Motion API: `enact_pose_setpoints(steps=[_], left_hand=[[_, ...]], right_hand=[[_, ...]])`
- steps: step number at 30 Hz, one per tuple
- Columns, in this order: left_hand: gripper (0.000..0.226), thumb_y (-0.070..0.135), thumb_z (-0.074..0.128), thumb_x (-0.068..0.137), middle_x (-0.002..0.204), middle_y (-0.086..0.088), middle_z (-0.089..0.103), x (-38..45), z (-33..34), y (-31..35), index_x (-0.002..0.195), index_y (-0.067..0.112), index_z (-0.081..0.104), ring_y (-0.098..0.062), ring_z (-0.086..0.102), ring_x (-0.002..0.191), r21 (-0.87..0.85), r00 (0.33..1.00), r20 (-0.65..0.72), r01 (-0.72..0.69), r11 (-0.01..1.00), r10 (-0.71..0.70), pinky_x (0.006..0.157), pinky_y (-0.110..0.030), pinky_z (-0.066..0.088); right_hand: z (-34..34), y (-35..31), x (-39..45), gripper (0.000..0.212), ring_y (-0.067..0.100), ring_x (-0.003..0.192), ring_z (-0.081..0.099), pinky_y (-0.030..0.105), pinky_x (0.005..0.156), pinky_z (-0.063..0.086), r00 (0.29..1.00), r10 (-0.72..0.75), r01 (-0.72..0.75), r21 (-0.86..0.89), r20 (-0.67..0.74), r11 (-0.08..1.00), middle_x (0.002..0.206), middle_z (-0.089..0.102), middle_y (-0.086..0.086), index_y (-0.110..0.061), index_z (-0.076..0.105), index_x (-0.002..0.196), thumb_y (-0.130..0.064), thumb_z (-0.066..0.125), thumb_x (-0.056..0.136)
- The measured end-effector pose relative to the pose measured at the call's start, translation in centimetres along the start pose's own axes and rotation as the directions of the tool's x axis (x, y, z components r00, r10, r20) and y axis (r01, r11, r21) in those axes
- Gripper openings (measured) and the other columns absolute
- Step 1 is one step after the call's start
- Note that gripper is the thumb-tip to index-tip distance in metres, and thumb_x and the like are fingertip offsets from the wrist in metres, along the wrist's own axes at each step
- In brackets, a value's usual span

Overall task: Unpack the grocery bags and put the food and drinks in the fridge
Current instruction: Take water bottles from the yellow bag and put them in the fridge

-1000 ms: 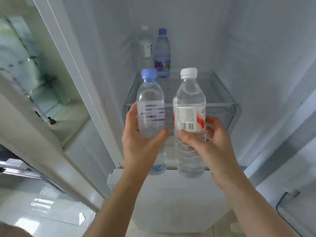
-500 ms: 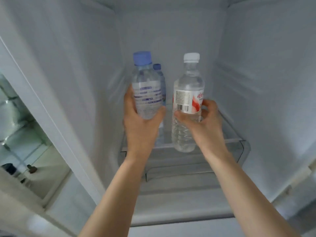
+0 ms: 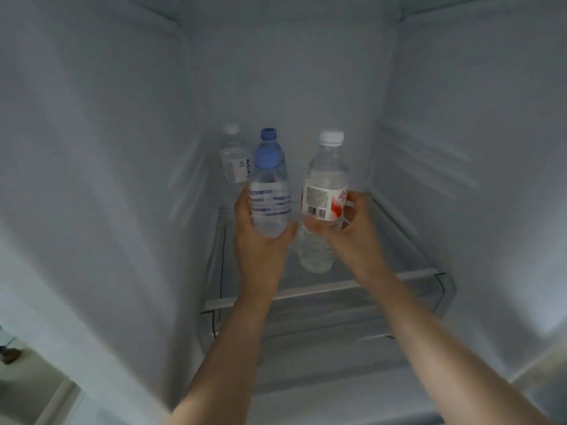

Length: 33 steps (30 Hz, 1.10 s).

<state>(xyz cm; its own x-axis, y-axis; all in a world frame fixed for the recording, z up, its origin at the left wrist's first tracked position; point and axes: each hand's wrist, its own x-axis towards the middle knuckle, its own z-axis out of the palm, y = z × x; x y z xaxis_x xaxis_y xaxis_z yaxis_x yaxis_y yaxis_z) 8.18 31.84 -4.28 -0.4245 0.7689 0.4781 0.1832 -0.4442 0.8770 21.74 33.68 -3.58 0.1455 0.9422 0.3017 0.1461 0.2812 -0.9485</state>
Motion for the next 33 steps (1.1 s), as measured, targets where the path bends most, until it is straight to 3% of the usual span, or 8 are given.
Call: enact_pose_setpoints(steps=[4,9,13,16,19,24,29,33], left_hand=[[0.086,0.015,0.089,0.067,0.121,0.016,0.06,0.3,-0.1,-0.2,0.139,0.02,0.041,-0.005,0.062,0.11,0.007,0.999,0.043,-0.03,1.0,0.03,0.092,-0.042,0.055],[0.081,0.009,0.083,0.073,0.12,0.02,0.055,-0.2,-1.1,-1.0,0.14,0.02,0.039,-0.004,0.058,0.112,0.085,0.982,0.19,-0.039,0.996,0.022,0.094,-0.038,0.053],[0.075,0.016,0.084,0.071,0.117,0.018,0.056,-0.7,-2.0,-2.3,0.131,0.034,0.043,-0.005,0.058,0.11,0.205,0.968,0.245,-0.002,0.979,-0.049,0.091,-0.042,0.054],[0.072,0.02,0.087,0.069,0.114,0.019,0.057,-0.5,-1.7,-2.4,0.126,0.035,0.044,-0.001,0.058,0.106,0.251,0.969,0.224,0.044,0.967,-0.102,0.091,-0.037,0.054],[0.076,0.016,0.088,0.068,0.117,0.012,0.06,0.3,-0.6,-2.6,0.13,0.027,0.046,-0.004,0.059,0.107,0.257,0.971,0.213,0.048,0.965,-0.105,0.092,-0.035,0.054],[0.077,0.01,0.089,0.063,0.119,0.0,0.062,2.7,2.8,-3.7,0.128,0.018,0.048,-0.016,0.06,0.108,0.318,0.984,0.159,0.022,0.948,-0.076,0.093,-0.041,0.053],[0.075,0.008,0.086,0.067,0.123,-0.004,0.062,4.4,6.0,-5.2,0.131,0.014,0.048,-0.019,0.06,0.112,0.315,0.989,0.132,0.021,0.949,-0.065,0.096,-0.035,0.051],[0.075,0.0,0.08,0.072,0.127,-0.005,0.06,5.5,8.4,-6.1,0.136,0.012,0.045,-0.016,0.058,0.115,0.234,0.99,0.128,0.028,0.972,-0.06,0.1,-0.028,0.047]], right_hand=[[0.1,0.8,0.7,0.078,0.005,0.103,0.062,0.034,0.09,0.054,1.0,0.0,0.0,-0.027,0.019,1.0,0.114,0.062,-0.011,-0.024,0.044,0.124,-0.032,0.089,0.06],[-0.2,0.8,0.5,0.073,-0.005,0.096,0.061,0.025,0.085,0.054,0.998,-0.014,0.015,-0.032,0.056,0.999,0.108,0.06,-0.019,-0.023,0.044,0.125,-0.024,0.086,0.066],[-0.4,1.2,-0.5,0.081,-0.012,0.097,0.057,0.011,0.078,0.048,0.987,-0.03,0.049,-0.123,0.157,0.991,0.109,0.054,-0.024,-0.026,0.035,0.127,-0.017,0.087,0.065],[0.1,2.0,-1.0,0.083,0.002,0.103,0.06,0.016,0.081,0.049,0.987,-0.043,0.071,-0.181,0.155,0.981,0.113,0.056,-0.012,-0.027,0.032,0.123,-0.017,0.088,0.062],[0.1,2.4,-0.2,0.081,0.008,0.102,0.062,0.025,0.085,0.052,0.991,-0.03,0.053,-0.18,0.128,0.982,0.107,0.056,-0.019,-0.023,0.034,0.124,-0.018,0.087,0.064],[-0.4,2.9,2.7,0.077,0.009,0.103,0.06,0.021,0.081,0.051,0.992,-0.054,0.074,-0.189,0.112,0.979,0.104,0.053,-0.021,-0.025,0.034,0.119,-0.014,0.087,0.064],[-0.6,4.9,6.8,0.079,0.018,0.104,0.062,0.044,0.089,0.054,0.998,-0.05,0.054,-0.209,0.024,0.976,0.113,0.056,-0.007,-0.019,0.036,0.123,-0.017,0.088,0.063],[-1.0,5.6,9.3,0.08,0.02,0.102,0.061,0.037,0.087,0.052,0.995,-0.073,0.057,-0.234,-0.063,0.971,0.114,0.057,-0.001,-0.012,0.036,0.125,-0.014,0.087,0.064]])
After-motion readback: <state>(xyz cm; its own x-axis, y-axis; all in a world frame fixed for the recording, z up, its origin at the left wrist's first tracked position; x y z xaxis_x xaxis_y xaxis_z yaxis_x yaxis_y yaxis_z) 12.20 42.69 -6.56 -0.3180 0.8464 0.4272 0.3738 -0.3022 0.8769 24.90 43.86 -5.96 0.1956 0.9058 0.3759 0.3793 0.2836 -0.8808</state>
